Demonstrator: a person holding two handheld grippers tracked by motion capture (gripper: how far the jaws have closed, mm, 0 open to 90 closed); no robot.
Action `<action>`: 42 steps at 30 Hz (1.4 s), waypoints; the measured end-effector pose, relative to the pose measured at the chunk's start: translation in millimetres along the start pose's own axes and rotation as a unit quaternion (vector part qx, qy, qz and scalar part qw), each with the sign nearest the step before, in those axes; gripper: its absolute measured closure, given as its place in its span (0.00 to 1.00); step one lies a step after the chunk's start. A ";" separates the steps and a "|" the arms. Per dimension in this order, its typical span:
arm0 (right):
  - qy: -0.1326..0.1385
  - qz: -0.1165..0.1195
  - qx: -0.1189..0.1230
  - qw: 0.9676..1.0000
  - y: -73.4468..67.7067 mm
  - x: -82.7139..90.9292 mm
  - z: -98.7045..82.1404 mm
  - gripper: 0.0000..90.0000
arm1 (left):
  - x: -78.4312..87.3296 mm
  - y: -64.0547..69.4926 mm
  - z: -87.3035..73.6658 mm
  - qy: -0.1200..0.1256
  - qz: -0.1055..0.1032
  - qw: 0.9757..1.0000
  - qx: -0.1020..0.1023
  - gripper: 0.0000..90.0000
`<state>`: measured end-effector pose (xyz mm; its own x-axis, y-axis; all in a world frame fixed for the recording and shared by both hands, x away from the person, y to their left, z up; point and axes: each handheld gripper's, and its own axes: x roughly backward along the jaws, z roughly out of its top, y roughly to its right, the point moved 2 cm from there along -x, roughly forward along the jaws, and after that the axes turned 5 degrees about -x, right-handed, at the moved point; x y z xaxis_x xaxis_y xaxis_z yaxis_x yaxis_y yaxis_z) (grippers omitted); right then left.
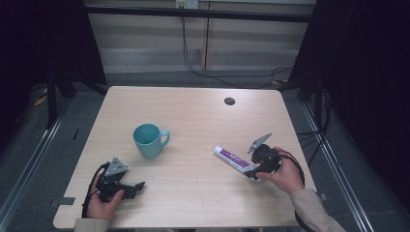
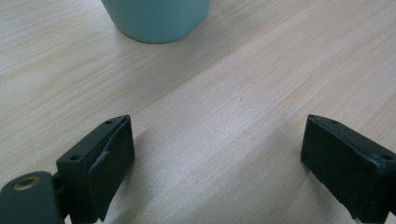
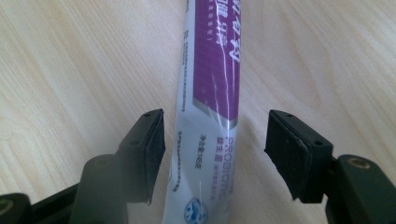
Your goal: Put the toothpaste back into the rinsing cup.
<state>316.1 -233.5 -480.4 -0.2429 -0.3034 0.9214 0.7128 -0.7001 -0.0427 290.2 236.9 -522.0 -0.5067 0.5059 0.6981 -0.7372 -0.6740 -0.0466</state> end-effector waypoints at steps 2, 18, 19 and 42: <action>-0.012 -0.003 0.001 1.000 0.6 -0.7 4.7 0.42 | 0.0 0.0 0.0 0.000 0.000 1.000 0.000 0.10; -0.087 0.015 0.008 0.996 3.5 -12.8 17.3 0.52 | 0.0 0.1 0.0 0.000 0.000 1.000 0.000 0.11; -0.087 0.015 0.008 0.996 3.5 -12.8 17.3 0.52 | 0.0 0.1 0.0 0.000 0.000 1.000 0.000 0.11; -0.125 0.010 0.031 0.992 4.0 -12.0 10.6 0.65 | 0.1 0.2 -0.1 0.000 0.000 1.000 0.000 0.11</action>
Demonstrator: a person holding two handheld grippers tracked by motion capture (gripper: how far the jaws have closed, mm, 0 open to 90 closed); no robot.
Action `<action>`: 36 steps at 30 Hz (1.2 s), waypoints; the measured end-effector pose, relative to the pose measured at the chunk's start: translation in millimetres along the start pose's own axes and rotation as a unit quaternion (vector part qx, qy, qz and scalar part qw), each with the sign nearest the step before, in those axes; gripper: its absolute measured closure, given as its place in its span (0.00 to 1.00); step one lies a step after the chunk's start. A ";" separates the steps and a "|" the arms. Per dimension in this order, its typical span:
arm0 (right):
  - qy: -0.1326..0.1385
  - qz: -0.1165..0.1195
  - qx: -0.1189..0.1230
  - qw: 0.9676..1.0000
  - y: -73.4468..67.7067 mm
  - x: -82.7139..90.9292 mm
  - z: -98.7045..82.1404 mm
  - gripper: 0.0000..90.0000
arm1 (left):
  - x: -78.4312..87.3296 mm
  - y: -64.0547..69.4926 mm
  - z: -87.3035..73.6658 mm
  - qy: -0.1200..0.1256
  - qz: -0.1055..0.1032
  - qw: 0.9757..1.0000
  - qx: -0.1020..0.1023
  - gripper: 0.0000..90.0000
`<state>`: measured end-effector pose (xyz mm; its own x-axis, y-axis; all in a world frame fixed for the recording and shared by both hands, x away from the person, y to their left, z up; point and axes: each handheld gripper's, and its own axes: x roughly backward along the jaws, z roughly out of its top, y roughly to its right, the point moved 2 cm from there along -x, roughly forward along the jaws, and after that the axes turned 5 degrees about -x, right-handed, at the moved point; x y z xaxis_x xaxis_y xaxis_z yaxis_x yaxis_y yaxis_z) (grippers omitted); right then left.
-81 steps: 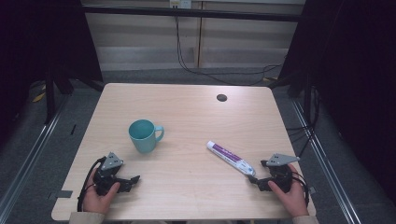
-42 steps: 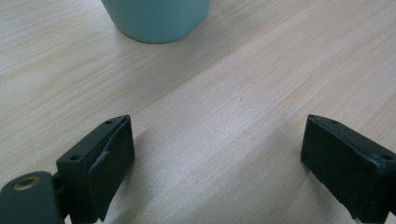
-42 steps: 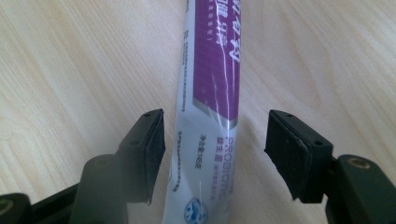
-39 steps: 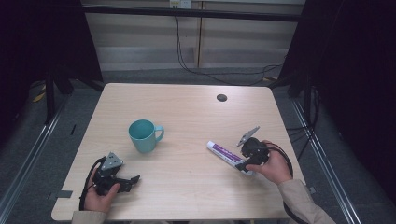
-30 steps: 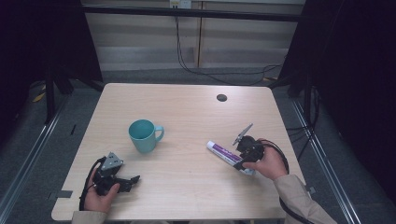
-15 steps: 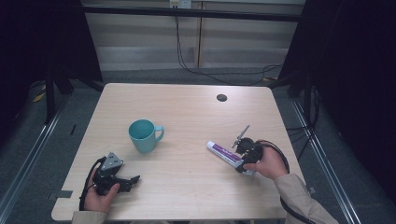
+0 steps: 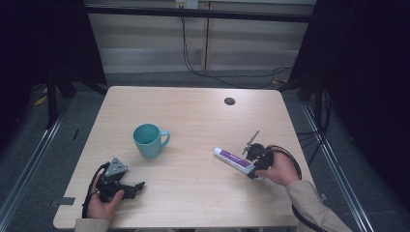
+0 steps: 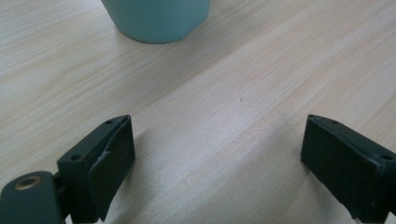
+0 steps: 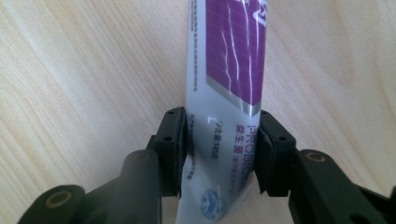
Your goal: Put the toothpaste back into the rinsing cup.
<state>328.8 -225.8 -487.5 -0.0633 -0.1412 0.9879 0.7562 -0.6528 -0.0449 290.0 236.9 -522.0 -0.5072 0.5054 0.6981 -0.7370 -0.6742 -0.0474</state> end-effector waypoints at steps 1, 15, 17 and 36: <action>-0.007 -0.002 -0.001 1.000 -0.9 0.1 1.2 0.66 | 0.0 0.0 0.0 0.000 0.000 1.000 0.000 0.11; 0.023 0.028 -0.007 0.999 2.7 1.5 -5.0 0.85 | 0.0 -0.2 0.1 -0.001 -0.001 1.000 0.000 0.11; 0.021 0.024 0.001 1.000 1.4 1.8 -4.4 0.86 | -0.2 -0.3 0.3 -0.003 -0.003 1.000 -0.002 0.10; 0.023 0.013 0.048 0.999 -17.7 21.7 9.8 0.86 | -2.7 2.2 8.2 -0.045 -0.024 0.998 -0.020 0.02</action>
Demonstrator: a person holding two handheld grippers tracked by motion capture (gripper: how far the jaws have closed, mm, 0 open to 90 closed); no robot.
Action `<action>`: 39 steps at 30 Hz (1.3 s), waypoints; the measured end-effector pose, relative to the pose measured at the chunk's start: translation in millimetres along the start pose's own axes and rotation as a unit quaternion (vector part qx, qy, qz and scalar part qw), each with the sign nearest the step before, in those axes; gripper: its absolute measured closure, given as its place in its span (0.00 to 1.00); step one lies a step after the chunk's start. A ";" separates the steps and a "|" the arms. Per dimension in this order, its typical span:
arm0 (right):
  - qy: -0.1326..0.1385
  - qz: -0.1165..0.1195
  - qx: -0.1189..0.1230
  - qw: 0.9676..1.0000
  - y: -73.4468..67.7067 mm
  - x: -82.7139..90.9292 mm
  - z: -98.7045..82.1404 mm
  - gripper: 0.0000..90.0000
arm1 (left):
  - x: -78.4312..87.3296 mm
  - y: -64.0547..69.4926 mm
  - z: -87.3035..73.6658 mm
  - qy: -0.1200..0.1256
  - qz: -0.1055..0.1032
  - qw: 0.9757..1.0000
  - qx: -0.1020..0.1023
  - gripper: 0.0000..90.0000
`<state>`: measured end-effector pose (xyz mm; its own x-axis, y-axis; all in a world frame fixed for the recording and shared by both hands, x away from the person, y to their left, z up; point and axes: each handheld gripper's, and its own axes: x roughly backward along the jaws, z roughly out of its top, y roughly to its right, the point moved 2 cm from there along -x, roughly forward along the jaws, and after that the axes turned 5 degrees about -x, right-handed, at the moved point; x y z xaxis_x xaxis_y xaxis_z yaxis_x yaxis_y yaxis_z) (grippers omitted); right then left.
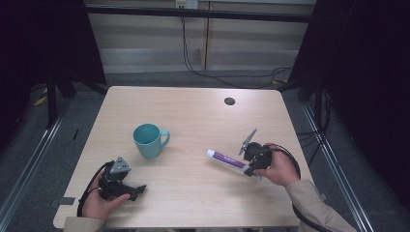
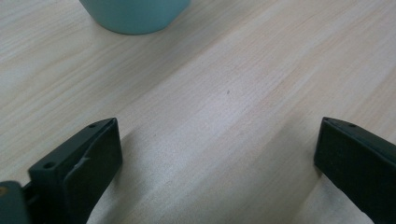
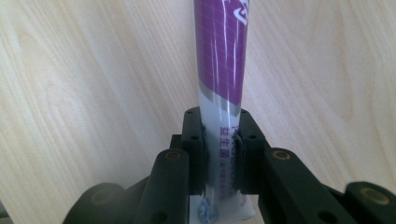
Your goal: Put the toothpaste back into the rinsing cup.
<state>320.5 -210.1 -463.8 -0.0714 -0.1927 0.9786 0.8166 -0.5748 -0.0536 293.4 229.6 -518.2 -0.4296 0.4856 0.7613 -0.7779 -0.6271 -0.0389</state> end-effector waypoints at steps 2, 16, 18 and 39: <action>0.000 -0.003 0.008 1.000 -4.8 2.9 5.1 0.86 | 3.8 1.7 4.0 -0.013 -0.009 1.000 -0.007 0.09; -0.007 -0.006 0.050 0.999 -20.8 10.1 28.5 0.86 | 21.5 17.0 50.7 -0.069 -0.039 0.994 -0.081 0.24; -0.004 -0.002 0.053 0.999 -22.4 10.6 31.2 0.86 | 22.1 20.9 59.1 -0.077 -0.038 0.991 -0.101 0.24; 0.000 0.006 0.086 0.996 -34.0 12.0 41.2 0.86 | 4.6 44.1 131.8 -0.115 -0.066 0.972 -0.197 0.26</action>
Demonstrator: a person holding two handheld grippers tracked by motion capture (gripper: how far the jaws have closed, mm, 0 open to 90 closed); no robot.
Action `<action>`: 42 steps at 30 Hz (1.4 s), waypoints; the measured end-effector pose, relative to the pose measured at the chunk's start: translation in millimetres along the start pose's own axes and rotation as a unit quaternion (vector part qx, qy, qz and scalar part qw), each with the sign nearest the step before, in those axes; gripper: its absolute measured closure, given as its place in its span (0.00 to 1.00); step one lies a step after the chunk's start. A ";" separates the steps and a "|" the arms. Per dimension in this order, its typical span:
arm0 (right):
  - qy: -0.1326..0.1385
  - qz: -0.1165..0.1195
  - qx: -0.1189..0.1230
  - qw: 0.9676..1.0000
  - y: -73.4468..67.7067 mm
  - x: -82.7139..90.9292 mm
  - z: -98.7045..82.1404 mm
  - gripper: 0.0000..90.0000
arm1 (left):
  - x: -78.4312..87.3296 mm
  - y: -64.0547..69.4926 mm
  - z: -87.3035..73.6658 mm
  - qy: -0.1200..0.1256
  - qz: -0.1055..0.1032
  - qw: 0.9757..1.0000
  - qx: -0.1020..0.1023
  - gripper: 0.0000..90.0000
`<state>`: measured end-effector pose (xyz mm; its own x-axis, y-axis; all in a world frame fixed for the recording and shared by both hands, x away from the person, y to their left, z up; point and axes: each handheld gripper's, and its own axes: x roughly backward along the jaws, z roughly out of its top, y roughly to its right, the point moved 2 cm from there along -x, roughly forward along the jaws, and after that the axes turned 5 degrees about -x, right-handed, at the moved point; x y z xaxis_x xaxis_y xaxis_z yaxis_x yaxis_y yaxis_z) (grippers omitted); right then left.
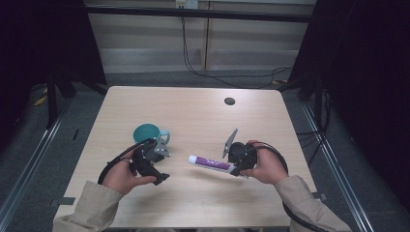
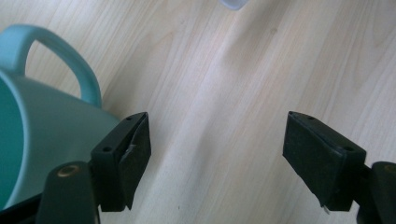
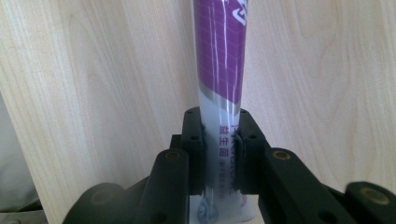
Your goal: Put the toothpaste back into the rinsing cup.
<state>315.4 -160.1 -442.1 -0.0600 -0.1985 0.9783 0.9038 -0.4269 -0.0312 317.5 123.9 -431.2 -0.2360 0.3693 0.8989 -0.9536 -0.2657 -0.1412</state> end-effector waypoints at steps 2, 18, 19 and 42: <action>-0.002 -0.002 0.000 1.000 -0.6 0.2 -0.3 0.86 | -1.3 0.0 5.5 -0.003 -0.002 1.000 -0.009 0.26; 0.006 0.006 0.028 1.000 -9.6 0.1 11.9 0.86 | -5.3 7.6 47.0 -0.011 -0.012 0.998 -0.062 0.27; 0.004 0.006 0.030 1.000 -10.9 1.0 12.8 0.86 | -5.2 7.9 48.9 -0.015 -0.012 0.998 -0.067 0.27; 0.019 0.010 0.059 0.998 -18.3 3.5 21.1 0.86 | -15.5 18.8 73.7 -0.021 -0.035 0.993 -0.109 0.39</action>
<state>307.6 -134.3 -433.7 -0.0547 -0.2411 0.9690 0.9482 -0.3166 -0.0252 317.0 47.6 -417.2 -0.1651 0.3419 0.9251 -0.9861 -0.0402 -0.1611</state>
